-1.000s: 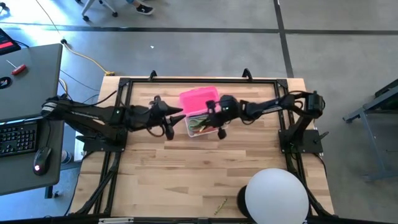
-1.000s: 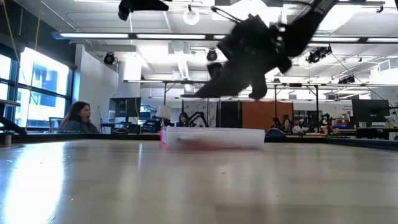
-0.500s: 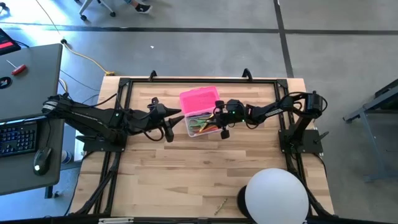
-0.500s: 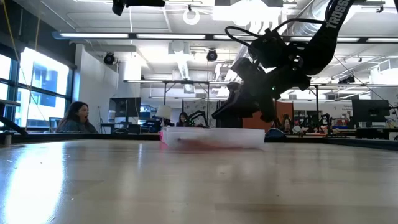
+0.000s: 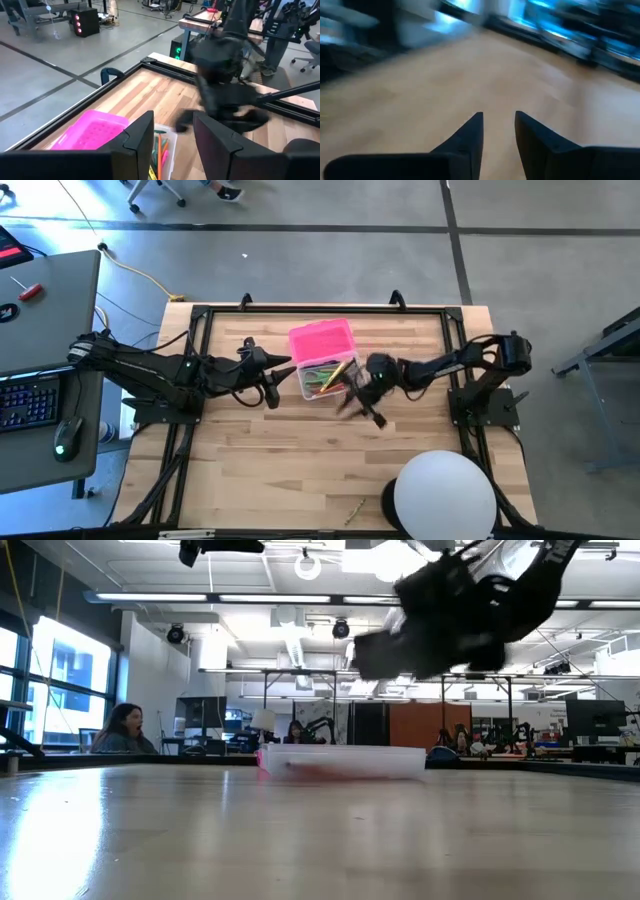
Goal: Pick & place school supplies into a supply box
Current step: Put the green crayon into the pink supply box
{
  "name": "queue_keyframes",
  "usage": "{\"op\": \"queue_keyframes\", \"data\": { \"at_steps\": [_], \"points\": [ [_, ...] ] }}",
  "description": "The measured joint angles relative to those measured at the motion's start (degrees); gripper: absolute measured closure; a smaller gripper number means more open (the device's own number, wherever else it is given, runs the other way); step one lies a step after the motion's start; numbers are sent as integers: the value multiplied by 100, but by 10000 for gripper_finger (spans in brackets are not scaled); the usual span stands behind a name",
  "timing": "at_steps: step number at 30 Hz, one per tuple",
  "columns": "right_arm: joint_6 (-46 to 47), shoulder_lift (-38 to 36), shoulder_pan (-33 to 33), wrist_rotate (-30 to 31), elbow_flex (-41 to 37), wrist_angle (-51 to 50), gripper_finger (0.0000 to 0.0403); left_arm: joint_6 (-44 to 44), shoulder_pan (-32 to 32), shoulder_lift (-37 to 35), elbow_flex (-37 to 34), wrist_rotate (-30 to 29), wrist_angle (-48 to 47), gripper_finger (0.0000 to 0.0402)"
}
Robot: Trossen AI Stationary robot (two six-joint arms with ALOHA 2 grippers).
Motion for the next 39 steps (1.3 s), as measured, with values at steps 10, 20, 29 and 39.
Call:
{"op": "queue_keyframes", "data": {
  "at_steps": [10,20,29,39],
  "points": [
    [-980,250,1965,1147,-1,133,315,-23,0,0,-2,-2,17,231],
    [-899,460,2466,691,12,179,316,-175,0,2,-2,0,133,231],
    [-494,1522,2576,-318,1139,-323,316,-440,0,2,-2,0,210,231],
    [-549,2346,2977,-555,2214,-1811,321,-469,0,2,-2,0,195,231]
  ]
}}
